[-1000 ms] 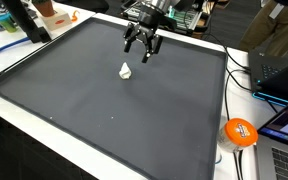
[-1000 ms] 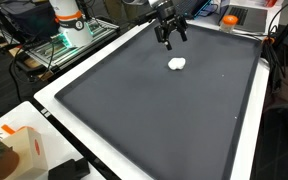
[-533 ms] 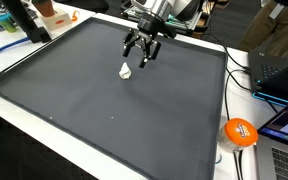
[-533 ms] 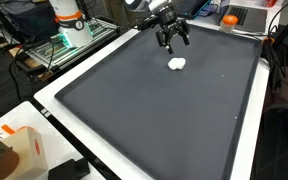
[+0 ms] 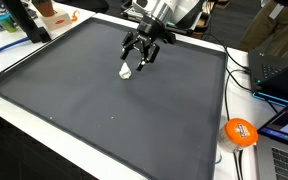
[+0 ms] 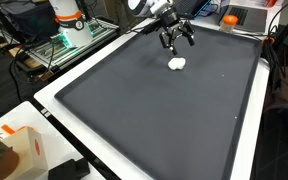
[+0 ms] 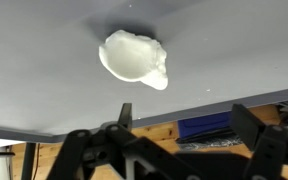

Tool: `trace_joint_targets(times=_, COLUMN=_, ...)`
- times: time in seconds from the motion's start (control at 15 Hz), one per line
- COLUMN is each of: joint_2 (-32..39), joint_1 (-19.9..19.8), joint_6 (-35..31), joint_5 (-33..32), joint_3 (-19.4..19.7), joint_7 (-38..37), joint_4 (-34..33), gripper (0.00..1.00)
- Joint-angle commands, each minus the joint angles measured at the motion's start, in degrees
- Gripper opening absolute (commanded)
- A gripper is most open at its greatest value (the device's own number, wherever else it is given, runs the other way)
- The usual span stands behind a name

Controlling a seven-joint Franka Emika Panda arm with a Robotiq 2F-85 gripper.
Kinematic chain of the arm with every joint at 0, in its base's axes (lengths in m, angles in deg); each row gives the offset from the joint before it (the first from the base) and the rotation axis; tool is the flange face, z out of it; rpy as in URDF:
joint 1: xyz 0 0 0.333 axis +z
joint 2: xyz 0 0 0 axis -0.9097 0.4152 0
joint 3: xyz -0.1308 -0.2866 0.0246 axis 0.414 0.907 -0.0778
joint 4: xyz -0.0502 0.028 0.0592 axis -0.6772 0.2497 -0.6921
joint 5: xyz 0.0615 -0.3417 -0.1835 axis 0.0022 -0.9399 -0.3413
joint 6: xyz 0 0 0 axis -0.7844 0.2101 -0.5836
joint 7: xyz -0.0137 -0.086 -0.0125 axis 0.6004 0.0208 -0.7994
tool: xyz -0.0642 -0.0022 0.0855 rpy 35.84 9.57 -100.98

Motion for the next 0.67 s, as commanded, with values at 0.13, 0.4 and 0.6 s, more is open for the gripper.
trace_joint_targets(times=0.13, joint_2=-14.48, joint_1=-5.64, joint_6=-0.37, joint_5=-4.72, joint_3=-5.11, joint_7=6.57, joint_4=5.69, gripper=1.0)
trace_joint_targets(times=0.4, joint_2=-25.46, joint_1=-3.89, joint_6=13.6, joint_5=-17.05, joint_3=2.58, joint_7=10.05, joint_4=6.45, gripper=1.0)
trace_joint_targets(times=0.6, joint_2=-32.39, joint_1=0.98, joint_6=27.34, joint_5=-21.58, joint_3=13.55, joint_7=18.6, joint_4=4.82, gripper=1.0)
